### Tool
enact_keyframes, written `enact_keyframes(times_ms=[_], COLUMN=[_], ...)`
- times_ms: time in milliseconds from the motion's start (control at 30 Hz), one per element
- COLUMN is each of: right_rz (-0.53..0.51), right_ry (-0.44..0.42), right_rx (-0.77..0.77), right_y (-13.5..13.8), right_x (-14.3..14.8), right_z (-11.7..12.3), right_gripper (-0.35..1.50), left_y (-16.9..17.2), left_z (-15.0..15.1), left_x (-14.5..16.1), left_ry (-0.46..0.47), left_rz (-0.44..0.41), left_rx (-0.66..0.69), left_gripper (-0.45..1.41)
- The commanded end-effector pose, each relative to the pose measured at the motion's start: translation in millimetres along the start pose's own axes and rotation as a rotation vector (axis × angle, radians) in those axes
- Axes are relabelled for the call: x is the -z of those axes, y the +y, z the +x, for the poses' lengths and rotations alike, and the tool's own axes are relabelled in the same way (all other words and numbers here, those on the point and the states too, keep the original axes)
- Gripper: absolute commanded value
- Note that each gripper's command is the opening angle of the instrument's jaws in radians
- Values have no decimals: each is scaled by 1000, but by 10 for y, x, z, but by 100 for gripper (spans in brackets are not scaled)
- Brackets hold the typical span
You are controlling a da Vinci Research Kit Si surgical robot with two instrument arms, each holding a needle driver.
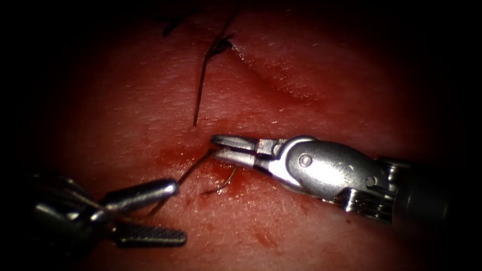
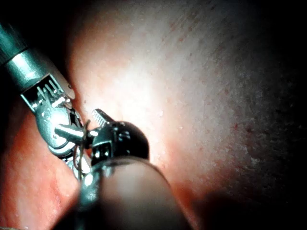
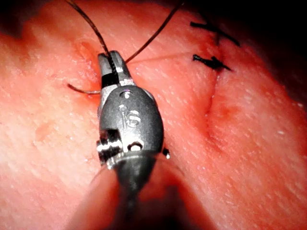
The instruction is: Wound Closure
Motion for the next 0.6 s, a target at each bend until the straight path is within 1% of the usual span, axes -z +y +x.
enact_keyframes(times_ms=[33, 67, 200, 233, 333, 367, 433, 467, 533, 600], right_rz=[13, 11, -4, -5, -6, -5, -5, -6, -7, -8], right_ry=[5, 16, 49, 56, 64, 64, 64, 64, 64, 64], right_rx=[2, -18, -47, -50, -56, -56, -57, -57, -57, -57], right_y=[2, 4, 13, 15, 15, 15, 15, 15, 15, 15], right_x=[-4, 1, 12, 18, 23, 23, 23, 22, 21, 20], right_z=[-15, -25, -40, -44, -45, -45, -45, -44, -44, -44], right_gripper=[-35, -35, -35, -35, -35, -35, -35, -35, -35, -35], left_y=[1, 6, 10, 11, 11, 11, 10, 10, 9, 6], left_z=[3, 4, 6, 9, 12, 13, 13, 12, 9, 3], left_x=[-4, 1, 4, 4, 5, 5, 5, 5, 4, 4], left_ry=[-10, -27, -45, -51, -64, -67, -76, -82, -121, -187], left_rz=[-14, -36, -62, -69, -84, -88, -99, -102, -87, -42], left_rx=[13, 53, 97, 120, 166, 183, 224, 248, 311, 370], left_gripper=[31, 32, 37, 44, 52, 59, 66, 66, 67, 67])
